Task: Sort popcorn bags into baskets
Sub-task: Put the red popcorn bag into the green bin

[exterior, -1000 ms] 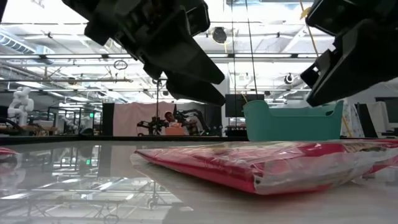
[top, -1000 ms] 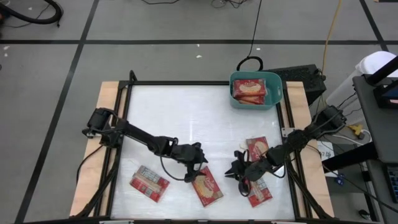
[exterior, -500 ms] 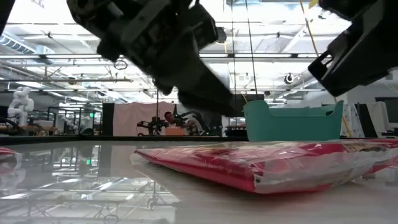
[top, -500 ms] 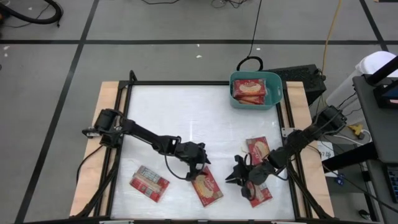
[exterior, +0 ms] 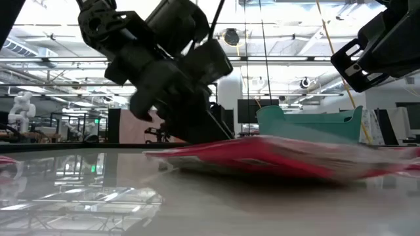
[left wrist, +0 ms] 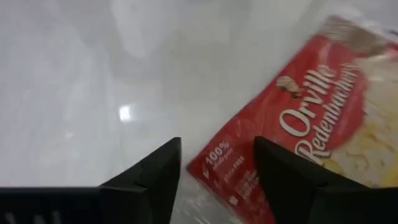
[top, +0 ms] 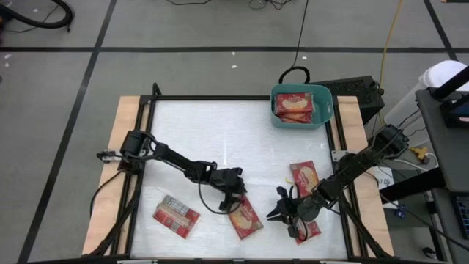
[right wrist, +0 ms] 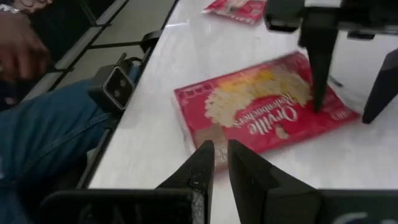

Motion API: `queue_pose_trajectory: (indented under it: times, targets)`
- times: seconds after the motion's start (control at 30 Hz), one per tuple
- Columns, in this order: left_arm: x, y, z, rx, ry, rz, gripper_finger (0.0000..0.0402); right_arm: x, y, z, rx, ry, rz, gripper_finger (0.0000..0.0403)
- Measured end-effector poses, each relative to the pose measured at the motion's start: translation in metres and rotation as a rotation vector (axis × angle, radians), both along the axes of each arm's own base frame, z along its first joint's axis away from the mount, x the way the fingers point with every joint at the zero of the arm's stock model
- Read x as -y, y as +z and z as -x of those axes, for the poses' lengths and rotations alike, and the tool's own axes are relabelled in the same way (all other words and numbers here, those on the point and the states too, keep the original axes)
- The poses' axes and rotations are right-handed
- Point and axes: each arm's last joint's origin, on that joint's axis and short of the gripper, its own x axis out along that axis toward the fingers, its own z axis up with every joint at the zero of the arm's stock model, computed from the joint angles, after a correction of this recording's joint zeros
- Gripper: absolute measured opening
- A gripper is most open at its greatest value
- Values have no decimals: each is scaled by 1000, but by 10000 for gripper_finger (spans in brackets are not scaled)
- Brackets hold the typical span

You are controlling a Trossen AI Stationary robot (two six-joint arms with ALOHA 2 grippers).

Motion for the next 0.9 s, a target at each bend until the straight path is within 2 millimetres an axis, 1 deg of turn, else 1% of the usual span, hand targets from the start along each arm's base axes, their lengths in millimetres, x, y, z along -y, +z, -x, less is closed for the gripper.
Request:
queue_pose_trajectory:
  times: [0.07,0.17,0.27,0.37,0.5,0.57,0.63,0.7,0.77,0.87,0.9]
  targets:
    - [-5,0,1,-17,43,-31,178,0,0,0,7,-12,11,38]
    - [-14,8,5,-66,85,-52,152,1,0,0,14,-26,25,39]
    - [-24,20,14,-147,174,-36,130,1,0,0,11,-28,30,38]
    - [-31,37,24,-202,248,1,114,1,0,0,11,-27,35,38]
    - [-26,64,34,-174,238,24,103,1,0,0,13,-28,38,38]
    - [-23,74,36,-147,216,23,103,2,0,0,14,-32,41,38]
    - [-20,78,33,-93,192,20,108,2,0,0,19,-46,49,38]
    - [-18,76,33,-87,172,5,122,2,-1,0,15,-48,53,38]
    - [-19,68,28,-83,167,1,147,2,-1,0,14,-48,54,38]
    - [-24,49,25,-140,180,-9,198,2,-1,0,14,-45,59,39]
    - [-25,44,21,-127,174,0,217,2,-1,0,14,-43,61,38]
